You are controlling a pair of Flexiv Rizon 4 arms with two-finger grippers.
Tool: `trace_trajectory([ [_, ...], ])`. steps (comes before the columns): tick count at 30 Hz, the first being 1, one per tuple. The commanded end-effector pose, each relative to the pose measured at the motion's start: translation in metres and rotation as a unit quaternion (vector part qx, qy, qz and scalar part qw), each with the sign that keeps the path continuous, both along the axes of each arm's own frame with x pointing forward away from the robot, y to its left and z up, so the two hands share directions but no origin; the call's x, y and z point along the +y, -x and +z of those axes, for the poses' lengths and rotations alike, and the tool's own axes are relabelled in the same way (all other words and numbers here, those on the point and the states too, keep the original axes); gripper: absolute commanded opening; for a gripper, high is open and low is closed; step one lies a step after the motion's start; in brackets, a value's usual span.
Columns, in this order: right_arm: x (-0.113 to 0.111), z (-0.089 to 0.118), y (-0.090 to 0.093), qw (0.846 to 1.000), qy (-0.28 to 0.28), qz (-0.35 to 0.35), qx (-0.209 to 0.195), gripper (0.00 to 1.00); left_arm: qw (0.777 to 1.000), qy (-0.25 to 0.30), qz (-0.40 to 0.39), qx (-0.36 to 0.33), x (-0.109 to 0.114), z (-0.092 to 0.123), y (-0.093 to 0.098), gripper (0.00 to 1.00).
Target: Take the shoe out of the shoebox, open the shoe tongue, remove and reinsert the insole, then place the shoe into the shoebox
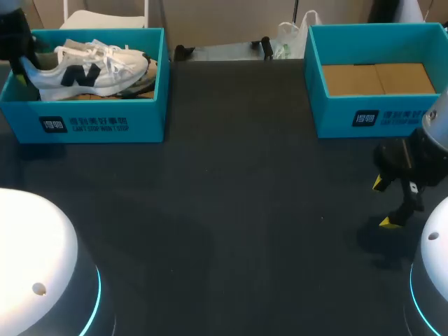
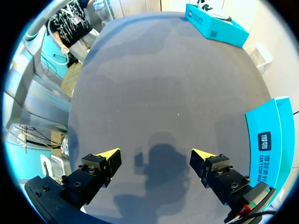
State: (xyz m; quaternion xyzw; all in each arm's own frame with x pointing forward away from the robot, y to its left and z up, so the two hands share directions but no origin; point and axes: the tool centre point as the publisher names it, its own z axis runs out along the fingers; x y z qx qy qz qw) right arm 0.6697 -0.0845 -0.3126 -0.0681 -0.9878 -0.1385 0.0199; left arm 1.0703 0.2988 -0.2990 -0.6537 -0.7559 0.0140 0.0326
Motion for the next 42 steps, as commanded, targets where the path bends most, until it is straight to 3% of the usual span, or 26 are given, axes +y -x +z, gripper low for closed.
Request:
trace_trajectory([
  [1, 0.001, 0.000, 0.001, 1.000, 0.002, -0.001, -0.001, 1.00, 1.000, -0.012, 0.000, -0.006, 0.000, 0.027, 0.010, 0.00],
  [17, 0.001, 0.000, 0.001, 1.000, 0.002, -0.001, -0.001, 1.00, 1.000, -0.020, 0.016, -0.014, 0.012, 0.112, 0.044, 0.00],
  [23, 0.001, 0.000, 0.001, 1.000, 0.002, -0.001, -0.001, 1.00, 0.998, -0.051, 0.009, -0.032, -0.002, 0.144, 0.084, 0.00],
  [27, 0.001, 0.000, 0.001, 1.000, 0.002, -0.001, -0.001, 1.00, 0.998, -0.055, 0.008, -0.038, -0.019, 0.151, 0.119, 0.00],
  [40, 0.001, 0.000, 0.001, 1.000, 0.002, -0.001, -0.001, 1.00, 0.998, -0.055, 0.008, -0.038, -0.019, 0.151, 0.119, 0.00],
  [42, 0.001, 0.000, 0.001, 1.000, 0.002, -0.001, -0.001, 1.00, 0.998, -0.048, -0.013, -0.027, -0.029, 0.144, 0.142, 0.00],
])
